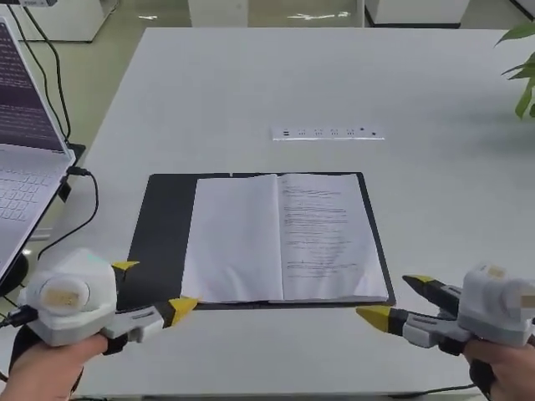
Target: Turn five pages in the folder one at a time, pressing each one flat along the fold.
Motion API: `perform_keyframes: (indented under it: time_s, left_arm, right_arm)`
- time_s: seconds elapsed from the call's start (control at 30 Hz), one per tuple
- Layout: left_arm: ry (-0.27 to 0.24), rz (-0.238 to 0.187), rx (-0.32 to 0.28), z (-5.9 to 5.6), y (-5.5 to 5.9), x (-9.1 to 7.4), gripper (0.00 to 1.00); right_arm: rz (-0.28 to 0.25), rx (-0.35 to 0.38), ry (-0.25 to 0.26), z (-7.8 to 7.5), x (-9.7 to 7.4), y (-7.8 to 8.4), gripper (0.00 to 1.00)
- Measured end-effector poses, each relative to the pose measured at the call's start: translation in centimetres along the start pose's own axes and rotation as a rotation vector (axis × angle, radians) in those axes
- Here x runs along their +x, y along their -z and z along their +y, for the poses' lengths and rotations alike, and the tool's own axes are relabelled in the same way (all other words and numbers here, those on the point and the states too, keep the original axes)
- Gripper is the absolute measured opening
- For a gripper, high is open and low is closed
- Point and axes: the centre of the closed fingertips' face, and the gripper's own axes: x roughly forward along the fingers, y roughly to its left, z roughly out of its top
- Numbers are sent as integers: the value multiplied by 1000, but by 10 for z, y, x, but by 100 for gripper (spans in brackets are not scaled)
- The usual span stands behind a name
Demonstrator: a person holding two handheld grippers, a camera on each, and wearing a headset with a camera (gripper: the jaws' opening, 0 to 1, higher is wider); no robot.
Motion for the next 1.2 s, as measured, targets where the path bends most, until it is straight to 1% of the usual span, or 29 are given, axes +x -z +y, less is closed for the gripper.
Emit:
perform_keyframes:
  time_s: [0.13,0.33,0.43,0.63,0.8,0.97,1.2]
  left_arm:
    - [-13,-13,-12,4,-2,-3,70]
    - [-17,-16,-21,2,-2,-3,70]
    - [-17,-13,-19,0,-3,-1,70]
    - [-5,-15,-7,-4,-11,7,70]
    - [18,-12,15,-12,-17,17,69]
    - [41,-13,28,-22,-26,30,69]
    - [101,-7,64,-46,-39,51,69]
  right_arm:
    - [-13,-7,15,-3,-6,-6,80]
    - [-28,-3,28,-7,-9,-11,80]
    - [-29,1,34,-8,-10,-10,80]
    - [-34,20,43,-7,-11,-7,79]
    - [-44,42,49,-8,-13,-5,78]
    - [-35,45,48,-6,-15,1,78]
    - [-60,64,62,-8,-22,-1,78]
